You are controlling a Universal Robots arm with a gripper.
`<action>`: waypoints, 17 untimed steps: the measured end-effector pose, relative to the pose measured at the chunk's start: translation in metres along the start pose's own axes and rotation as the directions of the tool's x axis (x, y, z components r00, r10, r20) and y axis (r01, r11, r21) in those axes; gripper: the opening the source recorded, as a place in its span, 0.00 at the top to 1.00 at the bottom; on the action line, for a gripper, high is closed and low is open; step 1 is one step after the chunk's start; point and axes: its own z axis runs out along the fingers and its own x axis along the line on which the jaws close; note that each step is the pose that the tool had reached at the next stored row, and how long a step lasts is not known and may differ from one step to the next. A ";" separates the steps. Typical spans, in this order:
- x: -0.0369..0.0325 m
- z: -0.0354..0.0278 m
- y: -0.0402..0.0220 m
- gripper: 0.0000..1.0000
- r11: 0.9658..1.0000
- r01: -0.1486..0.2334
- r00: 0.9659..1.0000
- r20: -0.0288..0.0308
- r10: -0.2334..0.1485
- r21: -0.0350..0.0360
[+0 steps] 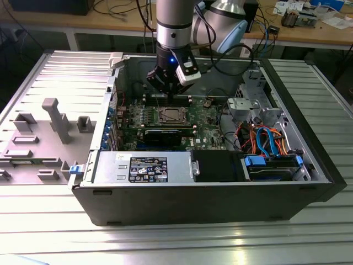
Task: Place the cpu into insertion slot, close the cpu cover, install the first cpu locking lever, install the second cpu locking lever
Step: 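Install the first cpu locking lever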
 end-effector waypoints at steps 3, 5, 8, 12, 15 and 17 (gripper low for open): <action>0.0036 0.0000 -0.0003 0.89 1.000 0.000 1.000 0.000 0.000 0.000; 0.0061 0.0000 -0.0004 0.89 1.000 0.000 1.000 0.000 0.000 0.000; 0.0090 -0.0001 -0.0006 0.89 1.000 0.000 1.000 0.001 0.000 0.000; 0.0145 -0.0001 -0.0010 0.89 1.000 0.000 1.000 0.001 0.000 0.000; 0.0185 -0.0002 -0.0013 0.89 1.000 0.000 1.000 0.001 0.000 0.000; 0.0208 -0.0002 -0.0014 0.89 1.000 0.000 1.000 0.001 0.000 0.000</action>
